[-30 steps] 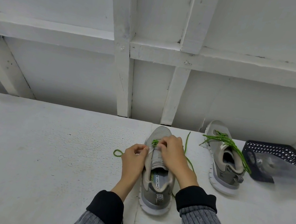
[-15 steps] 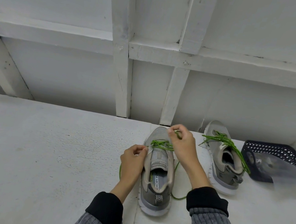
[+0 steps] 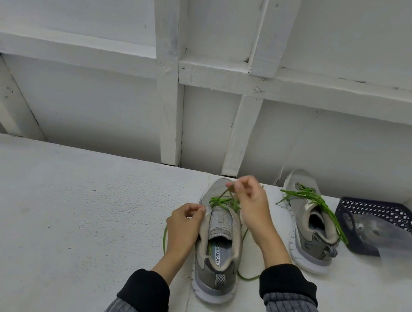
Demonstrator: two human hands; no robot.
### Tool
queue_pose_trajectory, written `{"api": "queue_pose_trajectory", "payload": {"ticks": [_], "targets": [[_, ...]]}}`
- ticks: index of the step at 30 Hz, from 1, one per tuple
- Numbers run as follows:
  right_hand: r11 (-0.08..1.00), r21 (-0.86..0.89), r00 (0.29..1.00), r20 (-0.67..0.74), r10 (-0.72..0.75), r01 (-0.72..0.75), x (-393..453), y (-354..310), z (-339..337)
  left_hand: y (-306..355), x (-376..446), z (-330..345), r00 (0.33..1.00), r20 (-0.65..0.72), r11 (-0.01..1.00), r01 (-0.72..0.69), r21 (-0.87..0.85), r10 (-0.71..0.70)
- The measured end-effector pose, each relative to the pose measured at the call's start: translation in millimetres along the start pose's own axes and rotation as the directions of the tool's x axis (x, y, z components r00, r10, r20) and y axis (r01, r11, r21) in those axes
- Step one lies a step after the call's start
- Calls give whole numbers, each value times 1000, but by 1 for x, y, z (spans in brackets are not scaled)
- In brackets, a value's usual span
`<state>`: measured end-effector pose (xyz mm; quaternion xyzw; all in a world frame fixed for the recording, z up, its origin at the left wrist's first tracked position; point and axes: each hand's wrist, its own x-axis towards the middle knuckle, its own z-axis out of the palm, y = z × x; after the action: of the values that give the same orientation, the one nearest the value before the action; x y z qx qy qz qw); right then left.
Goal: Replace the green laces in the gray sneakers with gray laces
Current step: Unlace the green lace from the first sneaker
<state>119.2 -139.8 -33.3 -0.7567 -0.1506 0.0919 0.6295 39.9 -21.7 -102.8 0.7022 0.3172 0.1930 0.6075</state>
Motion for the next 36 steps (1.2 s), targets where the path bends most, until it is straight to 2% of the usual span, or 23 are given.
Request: {"api": "queue_pose_trajectory", "payload": {"ticks": [1, 2, 3, 5, 7, 8, 10, 12, 14, 15, 17, 20, 22, 23, 25, 27, 29, 31, 33, 34, 36], "targets": [[989, 146, 1000, -10, 8, -6, 0, -3, -4, 0, 0, 0, 1000, -4, 1000, -5, -7, 5], [977, 213, 1000, -26, 6, 0, -1, -6, -7, 0, 0, 0, 1000, -4, 1000, -11, -16, 11], [982, 188, 998, -55, -6, 16, 0, -7, -11, 0, 0, 1, 1000, -1, 1000, -13, -19, 13], [999, -20, 994, -101, -50, 48, 1, -7, -15, 0, 1, 1, 1000, 11, 1000, 0, -20, 0], [958, -282, 997, -55, -62, 44, 1, -3, -13, -1, 4, 1, 999, 25, 999, 25, -32, -24], [906, -421, 999, 2, -37, 34, 1, -2, -12, -1, 6, 0, 999, 33, 999, 36, -26, -35], [728, -684, 994, 96, 50, 30, -1, 1, -6, 0, 8, -1, 997, 56, 999, 45, 1, -45], [578, -815, 992, 108, 72, 46, -3, 4, 1, 1, 9, -2, 995, 87, 999, 49, 20, -51], [569, -821, 994, 96, 52, 50, -2, 6, 5, 2, 8, -3, 992, 114, 998, 54, 22, -56], [620, -783, 994, 99, 47, 48, -1, 9, 6, 3, 8, -4, 990, 125, 998, 60, 18, -62], [796, -604, 994, 106, 28, 42, 4, 15, 6, 3, 9, -4, 987, 141, 997, 77, 7, -77], [985, -170, 1000, 2, 18, -17, 6, 13, -1, 1, 10, -3, 985, 155, 997, 83, -9, -81], [988, 151, 996, -68, 50, -39, 5, 11, -9, -1, 11, -3, 984, 161, 997, 80, -9, -78], [970, 241, 994, -98, 57, -32, 5, 9, -13, -2, 11, -3, 984, 160, 997, 81, -11, -78], [965, 263, 985, -163, 50, -6, 6, 9, -20, -3, 12, -3, 984, 156, 996, 84, -8, -81], [995, 99, 976, -219, 4, 18, 7, 12, -26, -4, 13, -2, 984, 152, 996, 90, -1, -89], [980, -186, 971, -214, -105, 64, 6, 17, -32, -4, 14, -1, 984, 155, 996, 91, 7, -91], [853, -518, 972, -163, -172, 64, 2, 24, -36, -4, 14, -2, 983, 163, 996, 89, 5, -89], [650, -758, 977, -98, -192, 51, -3, 32, -39, -3, 12, -2, 982, 170, 996, 87, -15, -83], [581, -813, 986, -52, -156, 49, -4, 36, -40, -2, 12, -2, 982, 173, 996, 85, -23, -80], [554, -832, 1000, 1, -6, 5, -6, 42, -40, -1, 11, -2, 981, 175, 996, 83, -26, -77]]}}
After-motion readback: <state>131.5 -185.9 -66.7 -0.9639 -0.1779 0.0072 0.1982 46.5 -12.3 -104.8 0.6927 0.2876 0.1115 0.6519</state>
